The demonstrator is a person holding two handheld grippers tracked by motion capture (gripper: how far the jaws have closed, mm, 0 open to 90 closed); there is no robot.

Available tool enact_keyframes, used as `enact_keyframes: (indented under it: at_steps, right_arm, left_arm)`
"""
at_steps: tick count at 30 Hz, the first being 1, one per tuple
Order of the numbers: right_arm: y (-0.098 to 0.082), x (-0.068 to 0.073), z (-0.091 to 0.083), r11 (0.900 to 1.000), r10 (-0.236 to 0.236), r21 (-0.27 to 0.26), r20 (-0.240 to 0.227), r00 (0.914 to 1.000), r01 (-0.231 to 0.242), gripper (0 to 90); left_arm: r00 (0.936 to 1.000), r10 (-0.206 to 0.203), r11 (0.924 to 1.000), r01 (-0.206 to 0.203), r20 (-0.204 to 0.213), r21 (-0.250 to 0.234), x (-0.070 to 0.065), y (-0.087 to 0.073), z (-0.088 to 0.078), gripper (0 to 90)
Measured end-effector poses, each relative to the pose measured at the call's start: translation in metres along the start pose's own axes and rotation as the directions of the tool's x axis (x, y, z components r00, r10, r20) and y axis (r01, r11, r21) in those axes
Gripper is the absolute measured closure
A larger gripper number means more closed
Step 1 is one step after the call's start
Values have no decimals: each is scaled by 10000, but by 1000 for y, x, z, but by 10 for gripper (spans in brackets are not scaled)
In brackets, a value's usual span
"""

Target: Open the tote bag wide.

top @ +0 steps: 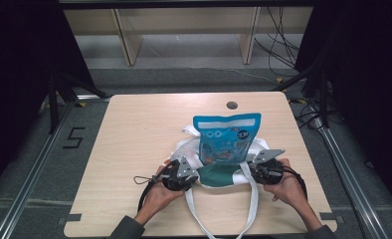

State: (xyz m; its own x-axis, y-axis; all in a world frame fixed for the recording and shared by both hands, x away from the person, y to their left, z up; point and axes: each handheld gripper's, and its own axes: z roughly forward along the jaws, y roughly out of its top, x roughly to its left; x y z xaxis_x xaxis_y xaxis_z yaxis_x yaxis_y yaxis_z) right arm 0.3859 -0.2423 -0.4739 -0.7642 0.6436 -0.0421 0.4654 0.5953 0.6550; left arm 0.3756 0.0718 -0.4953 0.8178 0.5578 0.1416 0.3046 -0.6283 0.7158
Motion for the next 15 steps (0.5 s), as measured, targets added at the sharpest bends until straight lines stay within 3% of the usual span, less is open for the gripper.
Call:
enact_keyframes:
  at_steps: [1,7,8,9,12,13,15]
  right_arm:
    - [2,-2,2,10000,30,8,53,10000,-30,879]
    - [13,-13,13,9999,139,56,282,9995,-141,879]
    - [14,-14,18,9991,257,-338,433,9987,-242,879]
    - [16,-16,16,9997,234,36,384,9990,-236,879]
    - [18,-17,20,9994,289,-182,482,9984,-280,878]
    - [18,-17,20,9994,285,-205,514,9983,-274,878]
    - [17,-16,19,9983,518,-295,412,9978,-506,876]
  left_arm:
    - [9998,-38,10000,39,-209,29,7,1,5,716]
    - [9980,-392,9992,394,-501,17,24,4,16,716]
    - [9975,-485,9988,485,-521,-26,26,4,17,714]
    - [9975,-485,9988,485,-521,-26,26,4,17,713]
    - [9967,-586,9983,584,-562,-47,29,4,17,710]
    - [9951,-838,9962,825,-527,-267,29,4,19,705]
    - [9958,-728,9973,722,-563,-131,31,4,15,671]
